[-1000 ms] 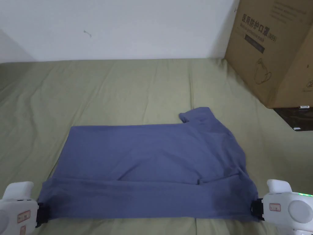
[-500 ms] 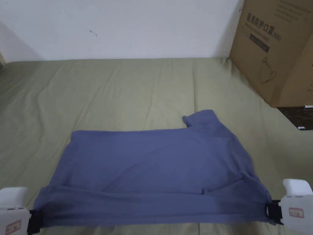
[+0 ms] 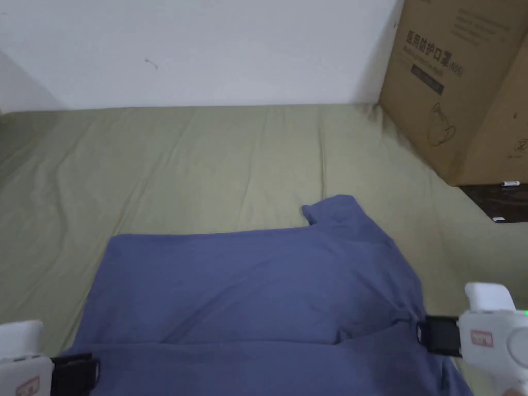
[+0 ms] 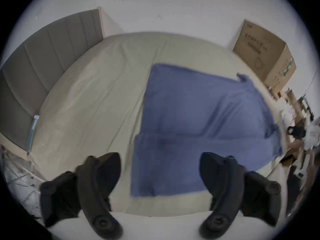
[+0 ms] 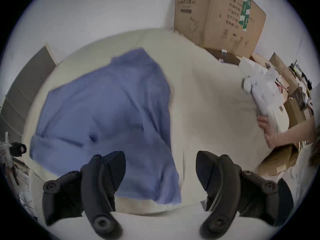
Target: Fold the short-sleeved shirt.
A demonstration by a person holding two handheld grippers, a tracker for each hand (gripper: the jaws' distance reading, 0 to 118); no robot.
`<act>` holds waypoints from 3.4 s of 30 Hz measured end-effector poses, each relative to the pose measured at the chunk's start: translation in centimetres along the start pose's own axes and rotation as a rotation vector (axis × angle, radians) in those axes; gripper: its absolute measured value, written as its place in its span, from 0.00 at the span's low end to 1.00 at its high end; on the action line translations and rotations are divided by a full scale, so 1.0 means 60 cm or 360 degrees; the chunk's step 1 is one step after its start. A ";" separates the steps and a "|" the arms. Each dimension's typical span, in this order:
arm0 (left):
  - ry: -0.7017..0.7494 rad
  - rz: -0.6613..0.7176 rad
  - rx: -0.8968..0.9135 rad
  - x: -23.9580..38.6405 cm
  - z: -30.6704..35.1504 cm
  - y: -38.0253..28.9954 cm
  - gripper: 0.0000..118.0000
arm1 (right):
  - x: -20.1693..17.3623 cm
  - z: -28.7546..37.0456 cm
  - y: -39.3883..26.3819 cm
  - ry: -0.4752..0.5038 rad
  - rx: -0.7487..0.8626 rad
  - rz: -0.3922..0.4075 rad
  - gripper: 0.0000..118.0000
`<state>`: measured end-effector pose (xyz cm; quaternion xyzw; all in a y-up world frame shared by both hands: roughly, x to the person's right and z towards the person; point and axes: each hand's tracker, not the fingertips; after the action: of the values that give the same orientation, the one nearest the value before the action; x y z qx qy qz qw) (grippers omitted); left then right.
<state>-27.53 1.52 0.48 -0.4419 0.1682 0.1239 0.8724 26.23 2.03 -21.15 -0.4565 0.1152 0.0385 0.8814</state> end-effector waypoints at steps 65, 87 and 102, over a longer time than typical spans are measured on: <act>0.0075 0.0034 -0.0160 0.023 -0.399 0.385 0.01 | -0.059 -0.335 0.335 0.0079 -0.0103 0.0120 0.00; -0.0101 -0.0108 0.0125 -0.011 0.000 0.161 0.01 | 0.001 0.012 0.120 0.0145 0.0051 0.0118 0.00; 0.0012 -0.0110 -0.0138 -0.023 -0.015 -0.048 0.91 | 0.022 0.001 -0.107 0.0042 -0.0138 0.0091 0.77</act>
<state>-27.91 -0.99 2.65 -0.4852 0.1506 0.0993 0.8556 28.63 -1.70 -16.34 -0.4913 0.1380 0.0626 0.8577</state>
